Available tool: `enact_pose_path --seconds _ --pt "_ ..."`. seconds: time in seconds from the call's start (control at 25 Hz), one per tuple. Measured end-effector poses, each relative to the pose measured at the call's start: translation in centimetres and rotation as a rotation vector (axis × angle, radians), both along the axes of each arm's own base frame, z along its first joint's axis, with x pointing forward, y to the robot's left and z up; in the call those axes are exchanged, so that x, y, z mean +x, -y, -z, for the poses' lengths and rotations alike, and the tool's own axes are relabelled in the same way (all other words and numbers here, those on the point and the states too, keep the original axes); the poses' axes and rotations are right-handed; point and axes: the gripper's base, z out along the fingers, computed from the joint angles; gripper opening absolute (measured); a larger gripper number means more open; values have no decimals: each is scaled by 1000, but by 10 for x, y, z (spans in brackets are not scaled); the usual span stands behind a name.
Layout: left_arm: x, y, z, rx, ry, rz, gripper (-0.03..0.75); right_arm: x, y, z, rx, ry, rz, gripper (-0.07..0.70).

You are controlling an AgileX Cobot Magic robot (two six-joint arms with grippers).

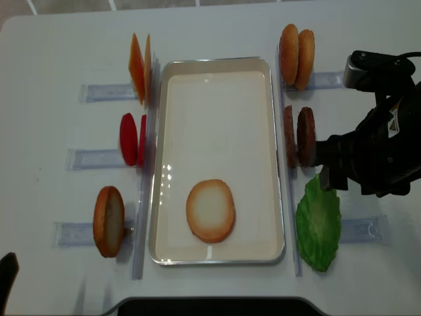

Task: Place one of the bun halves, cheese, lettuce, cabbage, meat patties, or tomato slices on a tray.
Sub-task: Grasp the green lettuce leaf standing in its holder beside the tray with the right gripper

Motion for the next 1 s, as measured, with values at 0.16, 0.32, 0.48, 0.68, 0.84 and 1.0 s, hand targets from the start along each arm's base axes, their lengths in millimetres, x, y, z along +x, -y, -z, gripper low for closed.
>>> enact_pose_path --seconds 0.16,0.32,0.48,0.68,0.84,1.0 --pt "0 0 0 0 0 0 408 0 -1 2 6 -2 3 465" --pt "0 0 0 0 0 0 408 -2 0 20 -26 -63 5 465" --pt "0 0 0 0 0 0 408 -2 0 28 -30 -74 9 465" --pt "0 0 0 0 0 0 408 -1 -3 28 3 -71 22 465" --pt "0 0 0 0 0 0 408 -1 -4 28 20 -77 30 465" --pt "0 0 0 0 0 0 408 -2 -4 28 19 -80 31 465"
